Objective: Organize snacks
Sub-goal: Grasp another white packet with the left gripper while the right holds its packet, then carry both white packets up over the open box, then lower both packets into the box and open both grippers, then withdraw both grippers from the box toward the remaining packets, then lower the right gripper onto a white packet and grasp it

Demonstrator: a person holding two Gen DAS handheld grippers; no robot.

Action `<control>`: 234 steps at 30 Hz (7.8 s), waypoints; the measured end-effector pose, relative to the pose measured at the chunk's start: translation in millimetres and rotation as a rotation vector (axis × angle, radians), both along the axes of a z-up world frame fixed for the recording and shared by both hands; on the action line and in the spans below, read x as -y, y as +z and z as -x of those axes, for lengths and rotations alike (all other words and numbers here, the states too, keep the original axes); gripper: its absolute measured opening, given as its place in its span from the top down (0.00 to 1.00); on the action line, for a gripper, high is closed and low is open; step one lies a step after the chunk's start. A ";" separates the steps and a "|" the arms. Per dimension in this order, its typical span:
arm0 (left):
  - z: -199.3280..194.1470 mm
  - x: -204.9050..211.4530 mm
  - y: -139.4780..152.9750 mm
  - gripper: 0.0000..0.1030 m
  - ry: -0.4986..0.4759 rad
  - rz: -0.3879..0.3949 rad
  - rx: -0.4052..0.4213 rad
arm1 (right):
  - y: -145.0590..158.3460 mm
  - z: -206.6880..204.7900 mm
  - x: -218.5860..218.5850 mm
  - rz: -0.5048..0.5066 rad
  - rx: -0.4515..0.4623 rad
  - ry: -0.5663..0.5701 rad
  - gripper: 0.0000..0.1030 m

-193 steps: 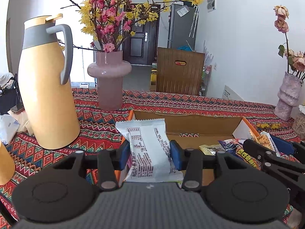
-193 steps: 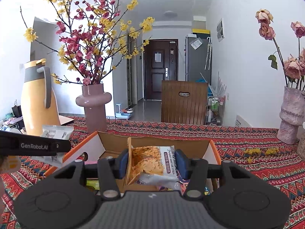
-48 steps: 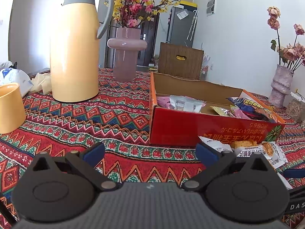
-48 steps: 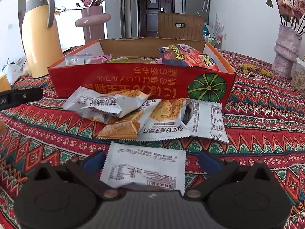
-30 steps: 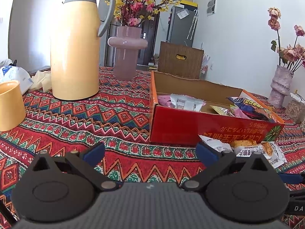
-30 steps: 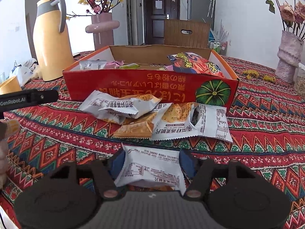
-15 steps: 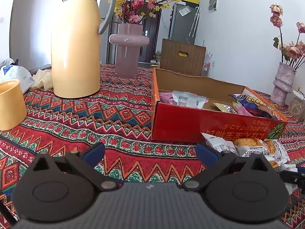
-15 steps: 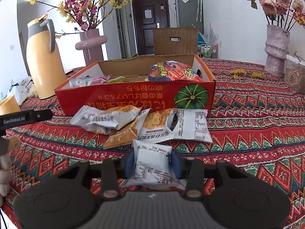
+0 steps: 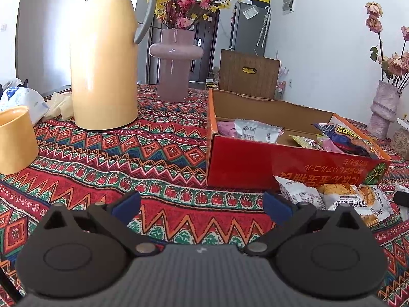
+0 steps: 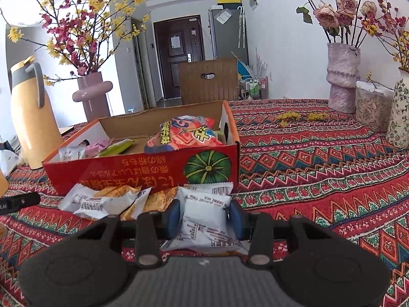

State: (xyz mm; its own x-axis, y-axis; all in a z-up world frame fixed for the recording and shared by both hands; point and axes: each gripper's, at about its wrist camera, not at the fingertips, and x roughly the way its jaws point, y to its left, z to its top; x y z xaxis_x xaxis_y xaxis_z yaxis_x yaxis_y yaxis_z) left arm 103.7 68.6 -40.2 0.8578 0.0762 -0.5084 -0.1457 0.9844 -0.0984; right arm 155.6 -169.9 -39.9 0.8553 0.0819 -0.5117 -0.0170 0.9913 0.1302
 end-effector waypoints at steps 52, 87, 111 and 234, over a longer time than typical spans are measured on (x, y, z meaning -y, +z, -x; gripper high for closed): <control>-80.6 100.7 -3.2 0.05 -0.089 -0.104 -0.242 | -16.5 -11.4 25.2 -0.205 0.058 0.063 0.60; -28.7 81.4 48.3 0.76 -0.134 -0.076 -0.058 | 8.2 8.1 9.4 -0.116 0.160 0.077 0.60; -84.8 58.5 91.1 0.76 -0.081 -0.057 0.090 | 71.9 -89.8 -54.4 0.017 0.218 0.169 0.60; -15.5 22.9 -1.4 0.00 0.010 0.043 -0.030 | -25.3 -44.6 0.9 0.008 -0.103 -0.019 0.58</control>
State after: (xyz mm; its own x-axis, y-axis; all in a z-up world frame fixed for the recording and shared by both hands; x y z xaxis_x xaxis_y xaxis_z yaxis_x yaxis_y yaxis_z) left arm 119.2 45.7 -41.6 0.8415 0.0625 -0.5367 -0.1591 0.9779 -0.1356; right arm 200.1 -170.8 -65.2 0.7992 0.0620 -0.5979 0.0148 0.9923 0.1226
